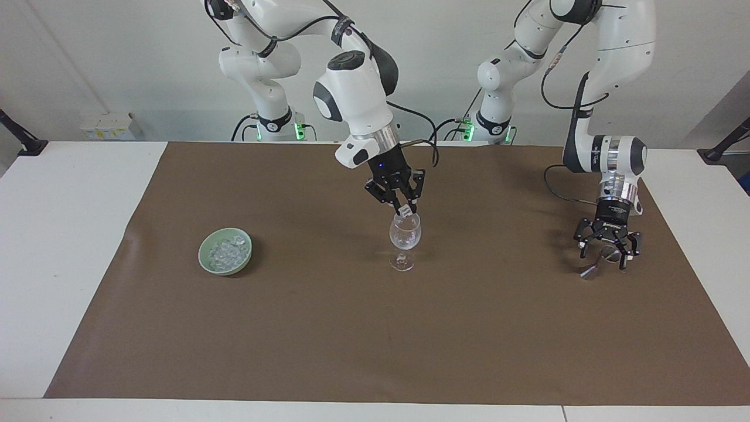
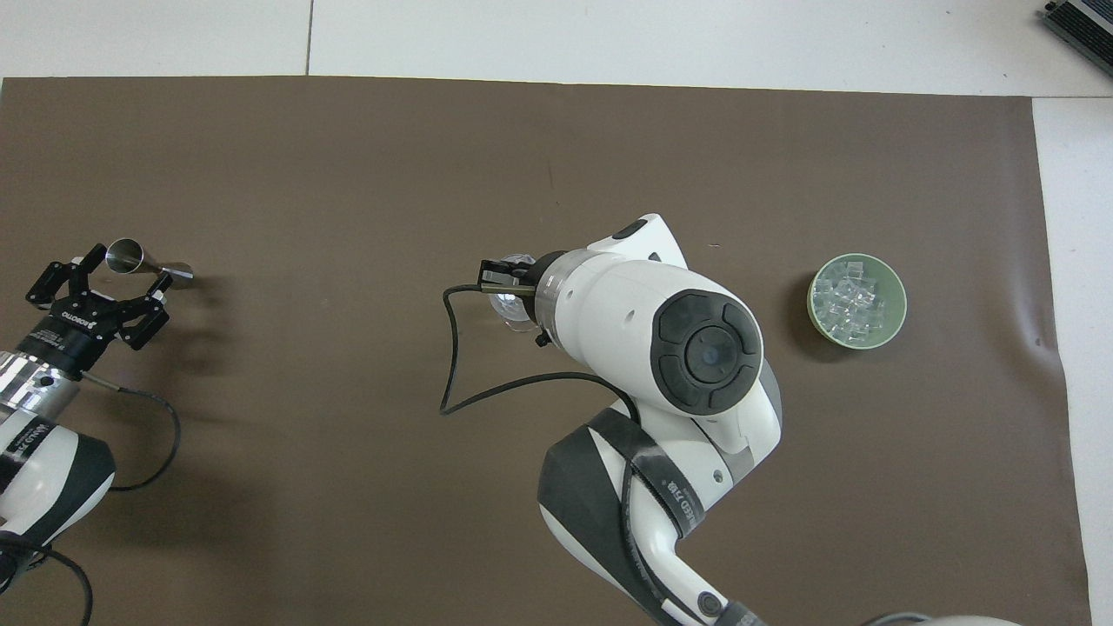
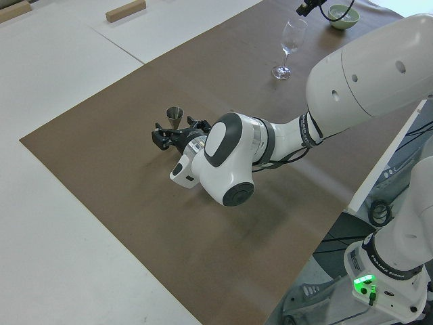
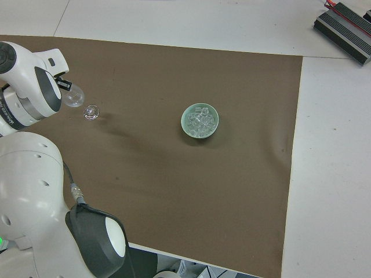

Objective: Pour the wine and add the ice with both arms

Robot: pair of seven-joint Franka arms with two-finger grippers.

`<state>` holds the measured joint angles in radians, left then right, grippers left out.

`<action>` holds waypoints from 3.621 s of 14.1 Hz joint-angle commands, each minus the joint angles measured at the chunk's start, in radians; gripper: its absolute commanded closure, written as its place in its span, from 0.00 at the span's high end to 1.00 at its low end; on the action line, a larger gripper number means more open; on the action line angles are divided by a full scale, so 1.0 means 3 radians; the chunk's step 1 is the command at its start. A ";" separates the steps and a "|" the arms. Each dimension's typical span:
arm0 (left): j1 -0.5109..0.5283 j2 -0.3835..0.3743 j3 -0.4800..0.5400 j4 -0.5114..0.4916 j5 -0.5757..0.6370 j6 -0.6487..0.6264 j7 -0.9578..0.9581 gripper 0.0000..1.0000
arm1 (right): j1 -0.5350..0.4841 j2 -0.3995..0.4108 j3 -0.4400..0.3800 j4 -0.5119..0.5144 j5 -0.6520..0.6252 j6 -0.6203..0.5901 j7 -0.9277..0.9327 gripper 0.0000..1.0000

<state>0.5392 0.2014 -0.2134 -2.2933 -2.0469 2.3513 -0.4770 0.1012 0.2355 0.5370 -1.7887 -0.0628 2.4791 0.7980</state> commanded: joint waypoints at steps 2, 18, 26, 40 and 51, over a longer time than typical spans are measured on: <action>-0.0079 -0.0236 0.0001 -0.0112 0.0038 0.0175 -0.0169 1.00 | 0.0041 0.0140 0.0020 0.0021 -0.0138 0.0189 0.0065 0.00; -0.0600 -0.0727 -0.0025 0.0173 0.1145 0.0778 -0.0353 1.00 | 0.0036 0.0140 0.0020 0.0031 -0.0369 0.0163 0.0070 0.20; -0.0524 -0.0722 -0.0020 0.0873 0.3874 -0.0110 -0.0327 1.00 | 0.0041 0.0140 0.0020 0.0057 -0.0374 0.0158 0.0244 0.54; -0.0979 -0.0896 -0.0137 0.2008 0.6424 -0.2253 -0.0138 1.00 | -0.0015 -0.0146 -0.0317 0.0205 -0.0594 -0.0649 0.0168 1.00; -0.0984 -0.0906 -0.0163 0.2383 0.6665 -0.2730 0.0153 1.00 | -0.0255 -0.0580 -0.0981 0.0205 -0.0139 -0.1559 -0.0941 1.00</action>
<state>0.2528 -0.0737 -0.2635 -1.6017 -0.0684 1.5607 -0.4417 0.0442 0.0917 0.2633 -1.7230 -0.1419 2.0505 0.5880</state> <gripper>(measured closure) 0.000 0.000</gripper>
